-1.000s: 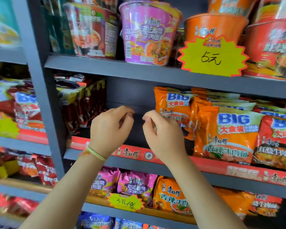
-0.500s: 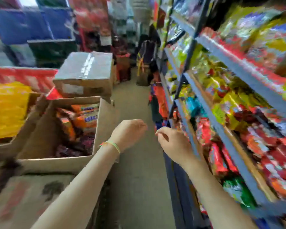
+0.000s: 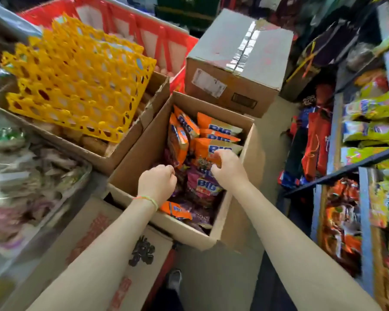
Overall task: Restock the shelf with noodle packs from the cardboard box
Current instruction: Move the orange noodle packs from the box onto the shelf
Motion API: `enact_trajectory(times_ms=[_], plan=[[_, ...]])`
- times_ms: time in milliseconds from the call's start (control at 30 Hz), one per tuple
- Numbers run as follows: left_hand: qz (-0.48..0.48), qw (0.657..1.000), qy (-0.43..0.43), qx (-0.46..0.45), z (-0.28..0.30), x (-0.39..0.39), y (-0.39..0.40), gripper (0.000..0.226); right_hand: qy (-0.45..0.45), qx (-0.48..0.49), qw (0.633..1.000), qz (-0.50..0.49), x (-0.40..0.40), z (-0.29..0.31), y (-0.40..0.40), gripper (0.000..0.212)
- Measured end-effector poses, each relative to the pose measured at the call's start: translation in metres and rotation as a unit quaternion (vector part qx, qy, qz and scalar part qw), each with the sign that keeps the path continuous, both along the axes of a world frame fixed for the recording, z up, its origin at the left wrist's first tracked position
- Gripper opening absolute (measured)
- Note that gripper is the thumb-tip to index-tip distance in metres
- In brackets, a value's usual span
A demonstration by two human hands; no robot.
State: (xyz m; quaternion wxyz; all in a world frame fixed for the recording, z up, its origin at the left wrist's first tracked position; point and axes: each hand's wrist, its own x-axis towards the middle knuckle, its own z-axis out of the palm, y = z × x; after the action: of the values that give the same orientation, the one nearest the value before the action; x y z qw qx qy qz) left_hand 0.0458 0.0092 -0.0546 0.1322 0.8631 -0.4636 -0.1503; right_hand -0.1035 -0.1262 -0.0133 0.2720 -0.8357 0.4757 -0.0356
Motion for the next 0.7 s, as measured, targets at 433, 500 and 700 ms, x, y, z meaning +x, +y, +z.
enact_trajectory(times_ms=[433, 500, 700], plan=[[0.067, 0.983, 0.171, 0.019, -0.031, 0.026, -0.018, 0.024, 0.283, -0.198, 0.937, 0.054, 0.057, -0.078, -0.067, 0.051], [0.066, 0.981, 0.184, 0.006, -0.033, 0.031, -0.02, 0.024, 0.255, -0.214, 0.939, 0.082, 0.058, -0.076, -0.062, 0.035], [0.067, 0.965, 0.252, -0.009, -0.037, 0.035, -0.026, 0.035, 0.156, -0.045, 0.98, 0.116, 0.058, -0.053, -0.049, 0.008]])
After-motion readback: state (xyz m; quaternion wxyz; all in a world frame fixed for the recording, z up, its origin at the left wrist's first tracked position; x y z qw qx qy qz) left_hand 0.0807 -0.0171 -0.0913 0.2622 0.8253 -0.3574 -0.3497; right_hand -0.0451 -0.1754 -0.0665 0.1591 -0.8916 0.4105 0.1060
